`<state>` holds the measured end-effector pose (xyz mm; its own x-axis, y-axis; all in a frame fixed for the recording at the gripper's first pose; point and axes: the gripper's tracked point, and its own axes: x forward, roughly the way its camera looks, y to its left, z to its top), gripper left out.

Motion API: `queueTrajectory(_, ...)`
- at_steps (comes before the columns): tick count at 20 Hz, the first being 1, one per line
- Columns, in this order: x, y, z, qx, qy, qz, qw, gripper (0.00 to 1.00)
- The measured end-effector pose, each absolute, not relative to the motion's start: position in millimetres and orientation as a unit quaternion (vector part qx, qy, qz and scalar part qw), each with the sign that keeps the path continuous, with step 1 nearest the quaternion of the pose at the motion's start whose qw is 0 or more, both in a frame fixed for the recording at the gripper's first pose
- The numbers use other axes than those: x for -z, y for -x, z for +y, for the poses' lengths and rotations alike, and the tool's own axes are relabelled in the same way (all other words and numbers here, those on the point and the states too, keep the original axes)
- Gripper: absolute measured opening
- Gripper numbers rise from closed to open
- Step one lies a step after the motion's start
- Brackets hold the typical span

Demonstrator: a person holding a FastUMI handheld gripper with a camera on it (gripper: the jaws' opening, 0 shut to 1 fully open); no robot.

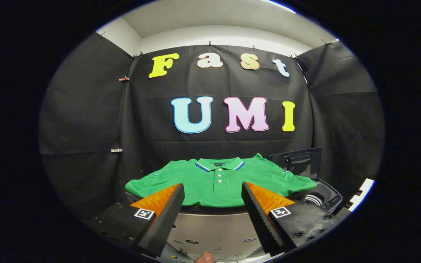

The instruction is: Put the clothes into the washing machine and then close the washing machine lid.

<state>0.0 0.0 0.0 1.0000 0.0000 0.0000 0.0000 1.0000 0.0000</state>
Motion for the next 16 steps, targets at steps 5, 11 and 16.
queueTrajectory(5, -0.5, -0.5, 1.0, 0.002, -0.001, 0.0, 1.0, 0.99)
queueTrajectory(11, -2.2, 0.6, -2.1, 0.004, -0.003, 0.0, 1.0, 0.99)
queueTrajectory(16, -3.6, 1.8, -1.0, 0.004, -0.003, 0.0, 1.0, 0.99)
